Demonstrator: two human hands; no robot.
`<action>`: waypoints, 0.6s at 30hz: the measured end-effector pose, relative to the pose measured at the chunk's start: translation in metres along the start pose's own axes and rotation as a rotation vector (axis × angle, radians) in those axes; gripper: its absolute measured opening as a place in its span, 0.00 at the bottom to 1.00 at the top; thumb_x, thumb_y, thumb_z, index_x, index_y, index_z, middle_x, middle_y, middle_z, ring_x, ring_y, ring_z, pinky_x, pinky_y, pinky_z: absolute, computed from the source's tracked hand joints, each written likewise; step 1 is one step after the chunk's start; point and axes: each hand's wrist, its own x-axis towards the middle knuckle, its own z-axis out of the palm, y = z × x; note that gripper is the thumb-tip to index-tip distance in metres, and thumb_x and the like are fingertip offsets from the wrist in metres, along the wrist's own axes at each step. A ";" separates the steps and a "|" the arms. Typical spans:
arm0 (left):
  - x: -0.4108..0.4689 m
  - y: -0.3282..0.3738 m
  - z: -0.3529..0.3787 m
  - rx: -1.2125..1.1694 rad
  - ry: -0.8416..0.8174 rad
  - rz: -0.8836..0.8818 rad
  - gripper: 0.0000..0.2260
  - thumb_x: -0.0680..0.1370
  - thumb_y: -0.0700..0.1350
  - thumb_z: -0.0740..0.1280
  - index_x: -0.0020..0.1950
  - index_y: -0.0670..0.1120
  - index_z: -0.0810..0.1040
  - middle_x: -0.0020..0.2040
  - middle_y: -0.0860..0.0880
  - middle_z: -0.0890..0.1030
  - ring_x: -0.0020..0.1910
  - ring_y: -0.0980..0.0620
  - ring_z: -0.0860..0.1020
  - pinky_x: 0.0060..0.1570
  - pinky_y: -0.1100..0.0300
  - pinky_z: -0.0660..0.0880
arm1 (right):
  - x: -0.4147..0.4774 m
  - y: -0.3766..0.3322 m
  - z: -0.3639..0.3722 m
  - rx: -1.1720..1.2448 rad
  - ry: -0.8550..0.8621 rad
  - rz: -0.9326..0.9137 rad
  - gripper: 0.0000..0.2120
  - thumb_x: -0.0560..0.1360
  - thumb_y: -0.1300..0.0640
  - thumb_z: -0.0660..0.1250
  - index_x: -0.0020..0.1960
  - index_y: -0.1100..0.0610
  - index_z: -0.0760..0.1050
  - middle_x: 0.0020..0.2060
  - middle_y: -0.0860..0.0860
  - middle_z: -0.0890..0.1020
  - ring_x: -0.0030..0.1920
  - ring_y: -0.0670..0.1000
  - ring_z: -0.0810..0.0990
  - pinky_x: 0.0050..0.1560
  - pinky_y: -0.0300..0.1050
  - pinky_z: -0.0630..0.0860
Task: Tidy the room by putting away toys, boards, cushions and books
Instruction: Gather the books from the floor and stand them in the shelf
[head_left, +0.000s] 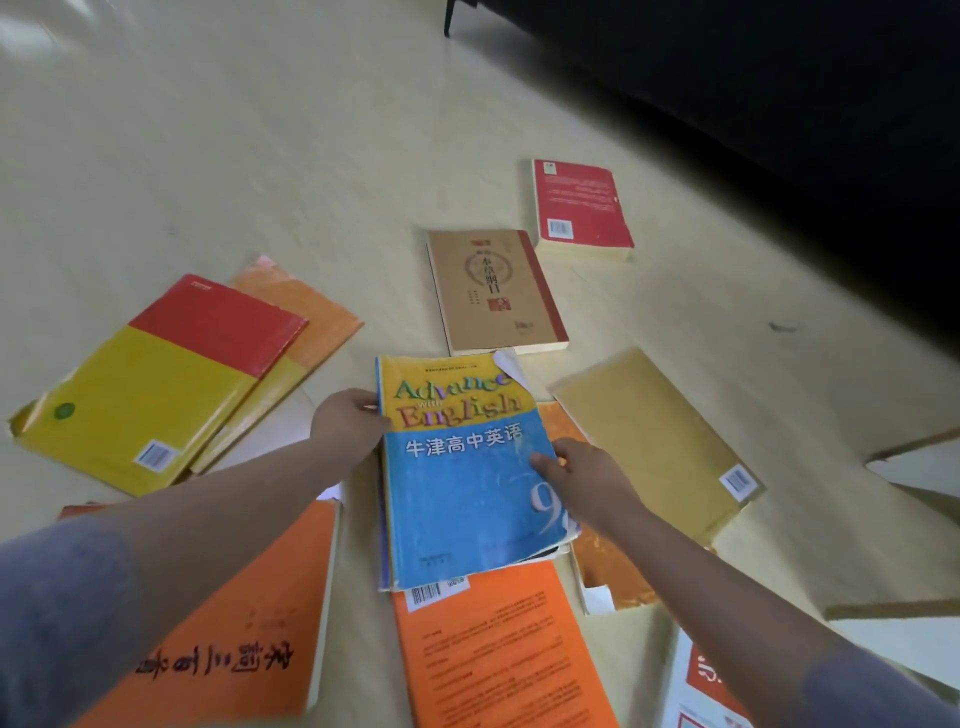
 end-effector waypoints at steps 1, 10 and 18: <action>0.004 -0.002 -0.001 0.048 0.007 0.025 0.09 0.71 0.38 0.71 0.50 0.45 0.81 0.44 0.44 0.83 0.44 0.42 0.81 0.52 0.46 0.78 | 0.003 0.000 0.002 -0.077 -0.002 0.016 0.14 0.80 0.43 0.58 0.48 0.53 0.71 0.44 0.52 0.79 0.45 0.53 0.78 0.40 0.44 0.69; -0.017 -0.018 -0.020 0.297 0.000 0.159 0.07 0.76 0.41 0.65 0.54 0.44 0.77 0.46 0.47 0.80 0.36 0.47 0.76 0.34 0.59 0.70 | 0.000 -0.058 -0.002 -0.351 0.296 -0.206 0.17 0.78 0.46 0.62 0.62 0.53 0.68 0.56 0.52 0.78 0.51 0.54 0.80 0.41 0.43 0.71; 0.009 -0.041 -0.104 0.699 0.304 0.363 0.14 0.73 0.41 0.69 0.59 0.41 0.78 0.55 0.40 0.77 0.56 0.38 0.74 0.55 0.49 0.70 | -0.006 -0.116 0.044 -0.007 -0.006 -0.300 0.11 0.76 0.52 0.64 0.55 0.55 0.75 0.51 0.55 0.80 0.54 0.55 0.77 0.44 0.43 0.66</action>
